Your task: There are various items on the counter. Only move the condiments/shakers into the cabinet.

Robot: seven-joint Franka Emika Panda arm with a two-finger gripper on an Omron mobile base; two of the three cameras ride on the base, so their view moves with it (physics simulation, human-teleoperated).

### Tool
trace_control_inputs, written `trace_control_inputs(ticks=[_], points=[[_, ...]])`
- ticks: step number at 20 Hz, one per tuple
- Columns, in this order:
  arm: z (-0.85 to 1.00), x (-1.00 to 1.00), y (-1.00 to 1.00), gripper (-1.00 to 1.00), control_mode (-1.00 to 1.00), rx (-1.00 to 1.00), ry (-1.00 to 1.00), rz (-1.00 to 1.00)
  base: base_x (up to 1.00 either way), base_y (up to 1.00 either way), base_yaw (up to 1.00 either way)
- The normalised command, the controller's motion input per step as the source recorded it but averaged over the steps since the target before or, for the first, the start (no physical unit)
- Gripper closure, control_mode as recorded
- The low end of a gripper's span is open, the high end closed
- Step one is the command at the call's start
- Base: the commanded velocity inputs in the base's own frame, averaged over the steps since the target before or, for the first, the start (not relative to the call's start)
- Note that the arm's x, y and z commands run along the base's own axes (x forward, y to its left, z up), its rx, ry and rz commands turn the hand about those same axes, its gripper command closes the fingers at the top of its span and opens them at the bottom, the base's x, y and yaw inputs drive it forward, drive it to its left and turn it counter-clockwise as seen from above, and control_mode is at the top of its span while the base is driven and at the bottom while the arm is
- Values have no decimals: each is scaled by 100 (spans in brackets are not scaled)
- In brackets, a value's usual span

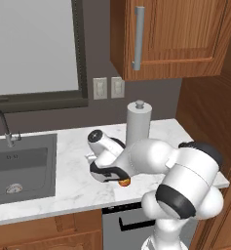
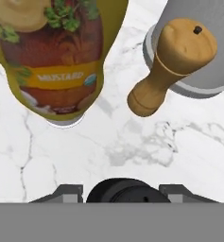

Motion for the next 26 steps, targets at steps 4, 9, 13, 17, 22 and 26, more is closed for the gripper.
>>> trace_control_inputs(ticks=[4,9,13,17,22,26], points=[[50,-26,-18,100,-100,5,-11,0,0,0,0],[100,-31,-30,100,-100,11,-15,0,0,0,0],[100,-12,-36,100,-100,4,-1,0,0,0,0],[61,-52,-61,100,-100,0,6,0,0,0,0],[50,-68,-73,100,-100,0,7,0,0,0,0],[42,-93,-53,100,-100,0,6,0,0,0,0]])
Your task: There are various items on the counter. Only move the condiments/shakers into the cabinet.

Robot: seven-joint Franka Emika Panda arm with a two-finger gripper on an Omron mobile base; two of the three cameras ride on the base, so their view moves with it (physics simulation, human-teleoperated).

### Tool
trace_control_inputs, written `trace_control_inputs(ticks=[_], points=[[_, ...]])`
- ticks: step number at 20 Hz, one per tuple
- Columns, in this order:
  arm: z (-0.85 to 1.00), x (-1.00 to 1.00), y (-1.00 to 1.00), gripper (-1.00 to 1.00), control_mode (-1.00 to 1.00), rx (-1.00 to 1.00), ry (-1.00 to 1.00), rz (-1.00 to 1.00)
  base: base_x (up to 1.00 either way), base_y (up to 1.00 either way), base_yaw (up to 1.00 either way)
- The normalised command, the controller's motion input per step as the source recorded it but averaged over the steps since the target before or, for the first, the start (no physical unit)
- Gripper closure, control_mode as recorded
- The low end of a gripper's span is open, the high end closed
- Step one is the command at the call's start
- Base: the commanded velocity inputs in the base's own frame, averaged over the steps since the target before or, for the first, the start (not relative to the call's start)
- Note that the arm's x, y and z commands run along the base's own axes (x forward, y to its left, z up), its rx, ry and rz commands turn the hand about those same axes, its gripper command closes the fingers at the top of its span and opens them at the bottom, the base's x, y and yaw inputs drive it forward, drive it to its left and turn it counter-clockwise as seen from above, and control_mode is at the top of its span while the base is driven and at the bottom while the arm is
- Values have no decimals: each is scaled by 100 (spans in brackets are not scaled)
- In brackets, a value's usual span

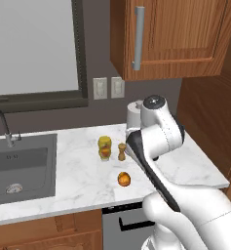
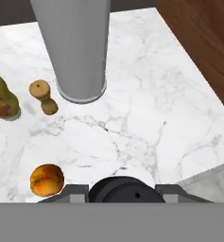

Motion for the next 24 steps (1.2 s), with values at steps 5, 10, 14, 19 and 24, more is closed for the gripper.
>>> trace_control_inputs(ticks=[5,10,14,19,24], points=[[58,-80,-11,100,-100,0,1,2,0,0,0],[38,-36,0,100,-100,0,0,9,0,0,0],[3,0,0,100,-100,0,1,5,0,0,0],[0,-2,0,100,100,0,1,0,-71,-7,0],[0,0,0,100,100,0,0,0,-100,-21,0]])
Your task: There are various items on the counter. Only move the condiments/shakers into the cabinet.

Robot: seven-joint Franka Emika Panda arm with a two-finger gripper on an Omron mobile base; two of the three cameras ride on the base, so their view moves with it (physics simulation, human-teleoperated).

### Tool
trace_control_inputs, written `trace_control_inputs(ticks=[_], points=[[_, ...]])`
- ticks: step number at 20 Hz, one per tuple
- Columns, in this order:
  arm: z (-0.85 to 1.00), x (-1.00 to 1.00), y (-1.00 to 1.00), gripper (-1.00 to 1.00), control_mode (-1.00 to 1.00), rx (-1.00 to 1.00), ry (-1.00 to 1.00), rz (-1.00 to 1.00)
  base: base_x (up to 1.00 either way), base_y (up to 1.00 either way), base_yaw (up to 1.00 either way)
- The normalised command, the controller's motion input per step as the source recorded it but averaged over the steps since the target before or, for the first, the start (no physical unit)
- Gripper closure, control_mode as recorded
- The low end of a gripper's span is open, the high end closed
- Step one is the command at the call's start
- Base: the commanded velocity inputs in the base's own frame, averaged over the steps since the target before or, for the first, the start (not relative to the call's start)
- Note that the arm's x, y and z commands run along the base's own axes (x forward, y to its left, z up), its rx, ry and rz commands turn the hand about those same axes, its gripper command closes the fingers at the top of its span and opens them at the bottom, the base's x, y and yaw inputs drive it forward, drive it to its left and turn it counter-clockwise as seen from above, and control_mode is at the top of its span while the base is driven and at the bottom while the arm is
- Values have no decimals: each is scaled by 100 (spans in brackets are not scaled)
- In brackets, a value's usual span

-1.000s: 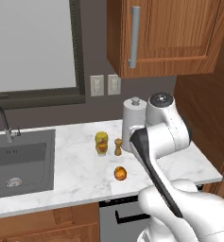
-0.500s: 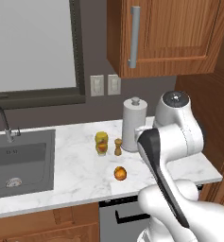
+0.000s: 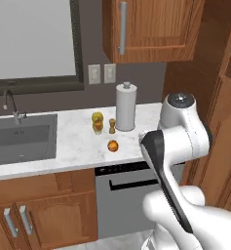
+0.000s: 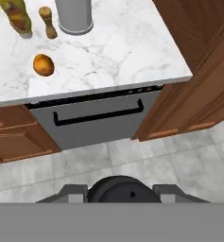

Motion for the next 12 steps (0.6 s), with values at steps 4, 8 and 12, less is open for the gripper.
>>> trace_control_inputs(ticks=[4,8,12], points=[[0,0,0,100,100,0,0,0,-100,-56,0],[0,0,0,100,100,0,0,0,-53,-96,0],[0,0,0,100,100,0,0,0,0,-100,0]])
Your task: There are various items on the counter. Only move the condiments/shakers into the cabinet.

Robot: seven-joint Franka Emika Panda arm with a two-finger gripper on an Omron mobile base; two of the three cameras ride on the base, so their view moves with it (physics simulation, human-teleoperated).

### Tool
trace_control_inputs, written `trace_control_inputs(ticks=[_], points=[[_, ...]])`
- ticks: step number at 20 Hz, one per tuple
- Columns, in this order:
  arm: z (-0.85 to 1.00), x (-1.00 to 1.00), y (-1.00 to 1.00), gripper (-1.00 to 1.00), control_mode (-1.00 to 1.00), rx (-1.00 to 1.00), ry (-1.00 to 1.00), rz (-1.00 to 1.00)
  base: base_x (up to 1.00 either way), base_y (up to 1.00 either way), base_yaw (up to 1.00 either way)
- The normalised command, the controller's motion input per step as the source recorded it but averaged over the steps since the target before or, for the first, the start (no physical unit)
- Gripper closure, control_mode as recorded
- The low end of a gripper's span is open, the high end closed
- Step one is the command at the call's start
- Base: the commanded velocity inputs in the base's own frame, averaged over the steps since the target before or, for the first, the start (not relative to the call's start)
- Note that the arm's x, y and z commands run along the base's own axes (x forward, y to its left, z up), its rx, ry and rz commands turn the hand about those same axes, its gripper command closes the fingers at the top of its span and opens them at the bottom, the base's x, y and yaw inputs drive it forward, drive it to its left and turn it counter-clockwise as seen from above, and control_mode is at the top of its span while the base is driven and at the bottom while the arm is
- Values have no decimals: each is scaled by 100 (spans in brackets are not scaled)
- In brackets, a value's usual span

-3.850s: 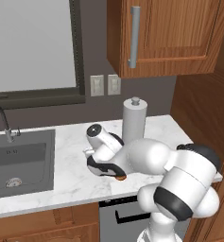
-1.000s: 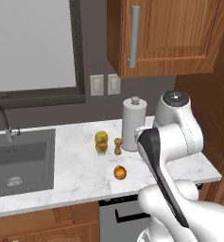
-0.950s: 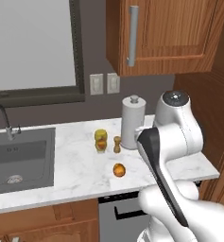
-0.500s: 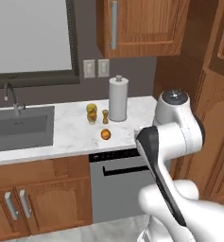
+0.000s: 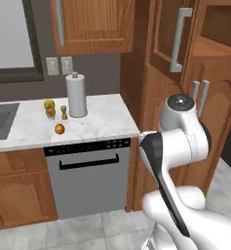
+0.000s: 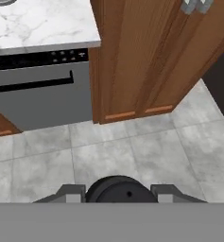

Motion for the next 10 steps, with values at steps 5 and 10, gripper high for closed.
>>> trace_control_inputs(ticks=[5,10], points=[[0,0,0,100,100,0,0,0,5,-100,0],[0,0,0,100,100,0,0,0,40,-98,0]])
